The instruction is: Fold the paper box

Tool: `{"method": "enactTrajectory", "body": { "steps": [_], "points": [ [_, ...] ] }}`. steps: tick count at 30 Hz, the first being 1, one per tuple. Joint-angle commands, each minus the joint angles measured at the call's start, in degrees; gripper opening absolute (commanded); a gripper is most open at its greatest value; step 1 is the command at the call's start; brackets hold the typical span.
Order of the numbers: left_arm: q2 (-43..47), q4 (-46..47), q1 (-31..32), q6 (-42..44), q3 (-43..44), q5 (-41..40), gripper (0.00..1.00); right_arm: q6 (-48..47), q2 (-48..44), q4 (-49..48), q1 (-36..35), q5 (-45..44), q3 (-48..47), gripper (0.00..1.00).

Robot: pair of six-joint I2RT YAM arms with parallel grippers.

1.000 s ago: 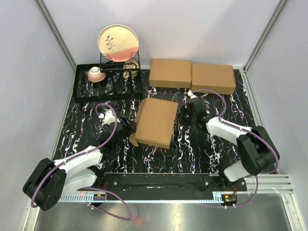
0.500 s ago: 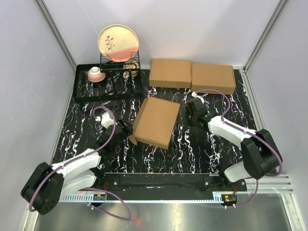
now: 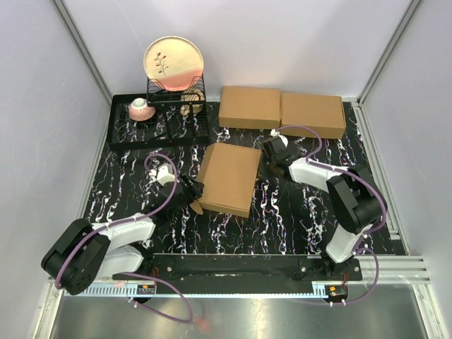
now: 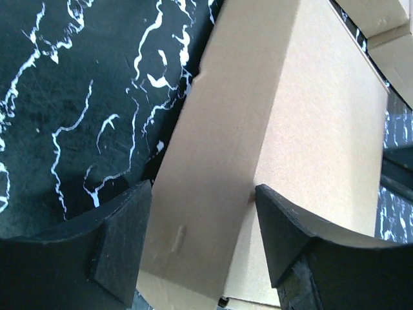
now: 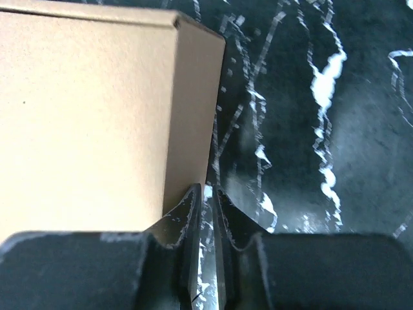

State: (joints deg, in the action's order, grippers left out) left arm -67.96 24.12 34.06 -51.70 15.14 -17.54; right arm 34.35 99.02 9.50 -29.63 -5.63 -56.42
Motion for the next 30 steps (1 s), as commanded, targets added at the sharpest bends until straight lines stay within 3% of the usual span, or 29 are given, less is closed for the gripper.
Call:
{"method": "enactTrajectory", "body": {
  "steps": [1,8,14,17,22,30],
  "points": [
    [2.8,3.6,1.7,-3.0,-2.7,3.0,0.68,-0.9,1.9,-7.1,-0.3,4.4,-2.9,0.18],
    [10.5,-2.7,6.2,-3.2,-3.0,-0.9,0.68,-1.4,3.1,-5.7,-0.3,4.4,-5.0,0.18],
    [22.8,-17.4,4.6,-0.6,-0.6,-12.3,0.74,-2.8,-10.8,-2.8,-0.3,-6.8,0.5,0.13],
    [27.9,-22.7,4.2,0.5,1.1,-16.3,0.74,-4.6,-16.0,-6.9,-0.3,-1.1,3.3,0.0],
    [31.1,-26.2,4.0,1.4,2.6,-18.2,0.74,-8.1,-14.0,-10.7,-0.2,13.7,3.1,0.0],
    [30.2,-26.6,4.0,0.3,2.4,-16.2,0.73,-9.2,-7.4,-9.9,-0.2,15.4,4.2,0.0]
  ]
}}
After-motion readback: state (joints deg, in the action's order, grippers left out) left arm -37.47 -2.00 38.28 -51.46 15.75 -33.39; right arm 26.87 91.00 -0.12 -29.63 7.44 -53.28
